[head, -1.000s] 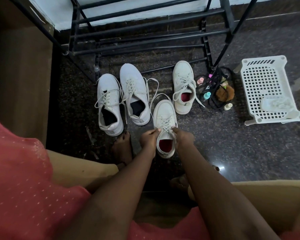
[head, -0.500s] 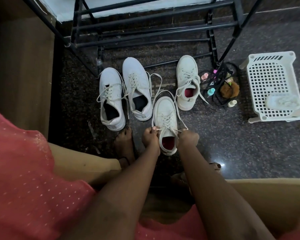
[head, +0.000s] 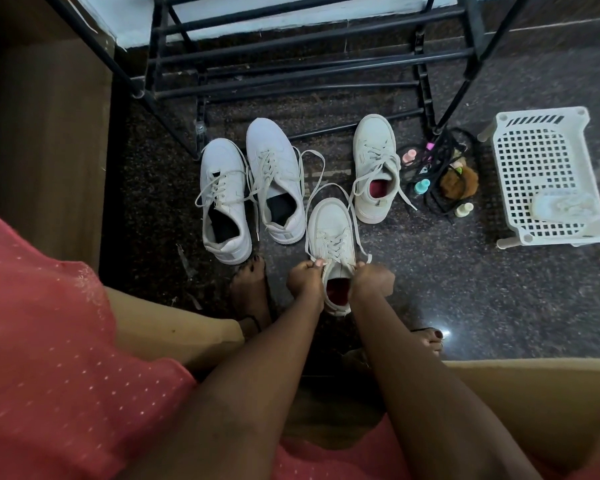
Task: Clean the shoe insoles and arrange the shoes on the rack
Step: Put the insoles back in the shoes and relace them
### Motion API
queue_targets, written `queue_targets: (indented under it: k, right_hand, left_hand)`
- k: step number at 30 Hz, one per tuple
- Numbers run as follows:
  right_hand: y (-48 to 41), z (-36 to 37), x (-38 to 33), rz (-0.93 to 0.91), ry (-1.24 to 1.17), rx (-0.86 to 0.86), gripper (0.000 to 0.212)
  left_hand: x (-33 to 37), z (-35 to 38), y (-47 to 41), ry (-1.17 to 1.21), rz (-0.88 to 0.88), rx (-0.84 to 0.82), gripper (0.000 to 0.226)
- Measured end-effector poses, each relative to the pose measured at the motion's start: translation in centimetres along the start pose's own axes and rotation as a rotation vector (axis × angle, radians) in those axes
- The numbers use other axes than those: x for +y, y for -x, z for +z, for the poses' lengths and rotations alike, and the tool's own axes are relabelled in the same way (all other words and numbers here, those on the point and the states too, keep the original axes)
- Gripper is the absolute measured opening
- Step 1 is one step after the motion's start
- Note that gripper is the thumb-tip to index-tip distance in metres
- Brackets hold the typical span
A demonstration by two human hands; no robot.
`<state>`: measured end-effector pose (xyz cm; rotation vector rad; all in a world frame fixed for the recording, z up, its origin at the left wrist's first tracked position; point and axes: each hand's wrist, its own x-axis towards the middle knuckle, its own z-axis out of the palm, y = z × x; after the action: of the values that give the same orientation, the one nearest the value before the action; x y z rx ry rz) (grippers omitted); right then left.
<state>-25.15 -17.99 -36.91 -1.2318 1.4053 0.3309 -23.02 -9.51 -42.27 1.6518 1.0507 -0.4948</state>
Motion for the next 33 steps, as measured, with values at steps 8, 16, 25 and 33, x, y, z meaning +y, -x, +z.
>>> queue_targets:
  k: [8, 16, 25, 33]
  right_hand:
    - [-0.2, 0.7, 0.4, -0.214, 0.008, 0.117, 0.010]
    - [3.1, -0.3, -1.7, -0.483, 0.025, -0.171, 0.030]
    - [7.8, -2.9, -7.3, -0.786, 0.235, -0.242, 0.016]
    - [12.1, -5.7, -13.8, -1.003, 0.404, -0.206, 0.022]
  left_hand:
    - [0.6, -1.1, 0.9, -0.084, 0.185, -0.253, 0.009]
    - [3.8, -2.0, 3.0, -0.156, 0.402, -0.295, 0.012]
    - [10.5, -4.8, 8.7, -0.193, 0.651, -0.289, 0.018]
    - [16.6, -6.2, 13.3, -0.489, 0.875, -0.405, 0.025]
